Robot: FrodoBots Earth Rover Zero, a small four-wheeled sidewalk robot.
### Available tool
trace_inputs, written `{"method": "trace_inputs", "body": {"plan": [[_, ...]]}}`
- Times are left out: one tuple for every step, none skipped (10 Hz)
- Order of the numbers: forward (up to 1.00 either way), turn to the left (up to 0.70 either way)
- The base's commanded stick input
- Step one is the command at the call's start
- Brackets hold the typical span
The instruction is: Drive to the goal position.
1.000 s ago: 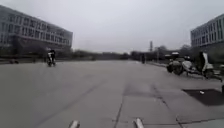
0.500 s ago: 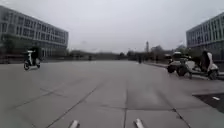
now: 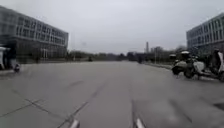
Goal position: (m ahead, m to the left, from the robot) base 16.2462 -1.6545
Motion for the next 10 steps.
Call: {"method": "trace_inputs", "body": {"plan": [[1.0, 0.02], [1.0, 0.02], [1.0, 0.02], [1.0, 0.02], [1.0, 0.02], [1.0, 0.02], [1.0, 0.02], [1.0, 0.02], [1.0, -0.19], [1.0, -0.38]]}}
